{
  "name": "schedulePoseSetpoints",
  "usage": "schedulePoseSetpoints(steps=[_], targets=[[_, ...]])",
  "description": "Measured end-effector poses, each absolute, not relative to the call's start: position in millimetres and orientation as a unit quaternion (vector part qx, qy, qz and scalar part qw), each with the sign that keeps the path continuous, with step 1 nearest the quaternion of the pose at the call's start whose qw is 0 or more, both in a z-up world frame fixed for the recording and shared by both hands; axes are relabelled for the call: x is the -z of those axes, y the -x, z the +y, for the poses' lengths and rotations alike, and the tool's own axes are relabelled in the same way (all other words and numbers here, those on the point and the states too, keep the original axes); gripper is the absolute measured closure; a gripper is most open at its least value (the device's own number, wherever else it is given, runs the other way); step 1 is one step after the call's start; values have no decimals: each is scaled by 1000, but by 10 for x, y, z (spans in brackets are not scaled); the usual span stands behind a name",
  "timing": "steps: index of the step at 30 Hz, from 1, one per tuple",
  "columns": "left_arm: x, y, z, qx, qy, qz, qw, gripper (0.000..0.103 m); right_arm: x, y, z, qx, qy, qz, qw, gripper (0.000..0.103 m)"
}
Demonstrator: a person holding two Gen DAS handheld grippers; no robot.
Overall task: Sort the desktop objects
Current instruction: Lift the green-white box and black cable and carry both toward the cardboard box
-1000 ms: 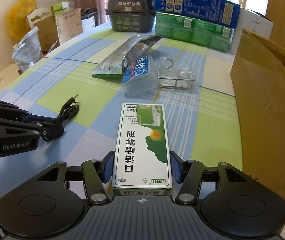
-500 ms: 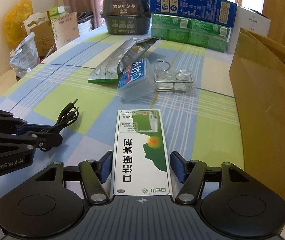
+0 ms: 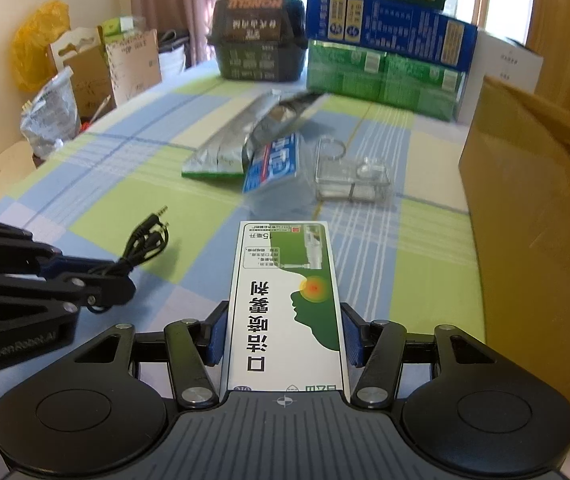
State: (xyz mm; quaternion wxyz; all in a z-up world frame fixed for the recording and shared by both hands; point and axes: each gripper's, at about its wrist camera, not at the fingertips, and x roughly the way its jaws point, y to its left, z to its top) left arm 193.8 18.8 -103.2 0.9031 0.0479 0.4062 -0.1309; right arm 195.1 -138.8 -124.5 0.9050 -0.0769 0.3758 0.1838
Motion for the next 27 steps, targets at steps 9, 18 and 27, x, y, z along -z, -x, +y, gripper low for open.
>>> schedulePoseSetpoints(steps=[9,18,27], targets=[[953,-1933,155,134,-48,397,907,94,1165,-1928,-1389,-184,71,374,906,51],[869,-1892,79,144,-41,399,904,94,1034,-1825,-1449,-179,60,366,911,51],[915,-1621,-50,146,-38,412,899,94,993,-1582,-1554,-171,53,372,911,51]])
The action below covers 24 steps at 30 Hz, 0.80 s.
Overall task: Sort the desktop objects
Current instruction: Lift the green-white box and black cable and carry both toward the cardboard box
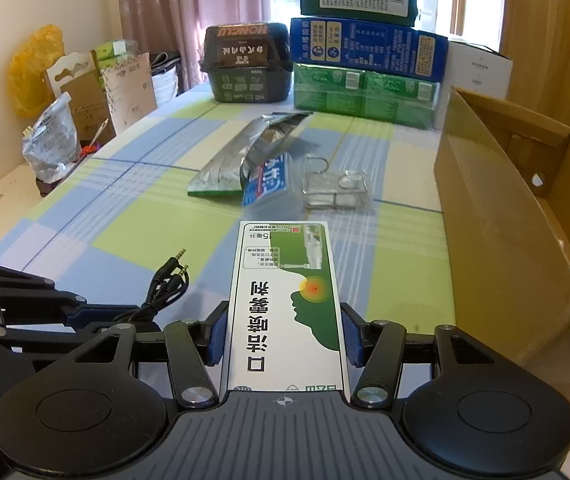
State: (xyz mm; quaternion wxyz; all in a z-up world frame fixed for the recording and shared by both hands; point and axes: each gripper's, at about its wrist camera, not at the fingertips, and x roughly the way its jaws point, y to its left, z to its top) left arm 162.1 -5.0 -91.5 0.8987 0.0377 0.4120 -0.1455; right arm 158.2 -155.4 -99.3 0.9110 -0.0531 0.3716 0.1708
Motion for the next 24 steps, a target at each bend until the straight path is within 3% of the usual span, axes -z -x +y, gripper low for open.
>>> schedulePoseSetpoints(steps=[12,24], targets=[[788,-1400,-144,150,-36,403,902,94,900,-1314,-1803,-145,32,371,917,51],[328,-1121,-448,154,-35,363,918,94,276,-1049,-2181,-115,-3,314,942,51]])
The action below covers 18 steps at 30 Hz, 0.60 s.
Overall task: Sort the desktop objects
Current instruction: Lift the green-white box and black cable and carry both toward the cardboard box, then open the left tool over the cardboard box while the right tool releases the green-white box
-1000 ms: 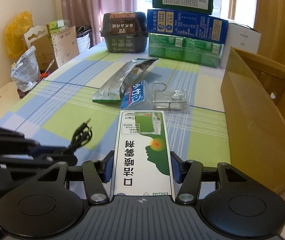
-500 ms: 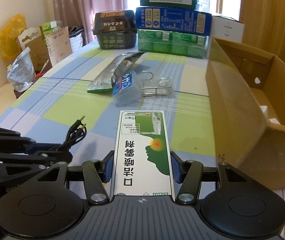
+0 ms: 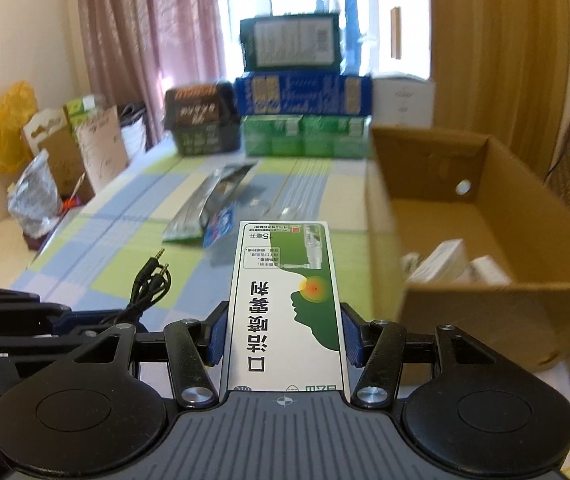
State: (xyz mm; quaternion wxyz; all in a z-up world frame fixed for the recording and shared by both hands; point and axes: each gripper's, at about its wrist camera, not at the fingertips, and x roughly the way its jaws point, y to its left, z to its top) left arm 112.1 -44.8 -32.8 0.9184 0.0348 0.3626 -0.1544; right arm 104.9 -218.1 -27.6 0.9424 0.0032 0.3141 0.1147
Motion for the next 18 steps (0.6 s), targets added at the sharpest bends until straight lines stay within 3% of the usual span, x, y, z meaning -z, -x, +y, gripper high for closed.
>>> schedulePoseSetpoints(steps=[18], targets=[[-542,-1235,-1532,230,-55,300,924,94,-443,-1247,-3325,-26,-37,282,958,51]])
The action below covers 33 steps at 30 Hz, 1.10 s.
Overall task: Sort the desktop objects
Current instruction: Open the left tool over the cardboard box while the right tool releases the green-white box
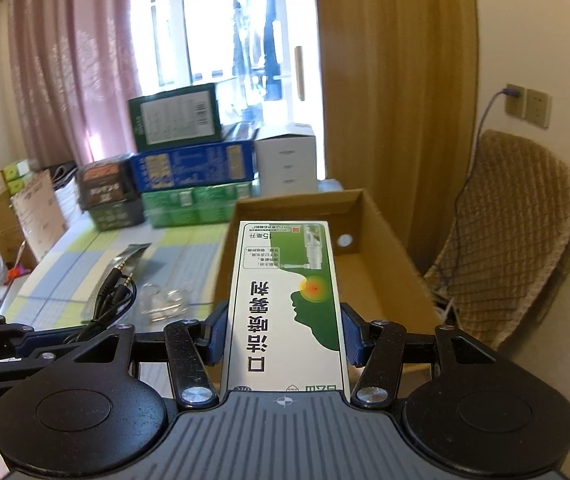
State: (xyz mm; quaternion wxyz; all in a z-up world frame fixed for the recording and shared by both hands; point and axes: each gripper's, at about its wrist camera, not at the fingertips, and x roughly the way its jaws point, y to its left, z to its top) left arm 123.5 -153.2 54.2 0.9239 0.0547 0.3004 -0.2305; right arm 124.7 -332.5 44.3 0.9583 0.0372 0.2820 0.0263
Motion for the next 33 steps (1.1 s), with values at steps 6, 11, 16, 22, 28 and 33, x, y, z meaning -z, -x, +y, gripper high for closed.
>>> schedulePoseSetpoints(steps=[6,11,16,22,28,33], targets=[[-633,-1391,-1794,245,-57,299,920,94,-453,-1356,-3631,-15,-42,287,957,51],[-621,-1536,-1989,255,-67,304,915,94,-390,-1505,-3836,-10,-46,296,954,51],[-518,-1725,-2157,266,-74,314,908,94,-271,-1732,-3959,-10,-47,311,949,51],[-331,-2025,-2310,273,-74,332,900,94,-158,-1962,-4063,-8,-51,320,946,51],[-173,-2280,-2411,277,-75,343,894,94,-62,-2126,-4128,-10,-51,328,943,51],[-54,-2397,-2452,275,-79,343,895,87,9,-2187,-4136,-11,-52,333,941,51]])
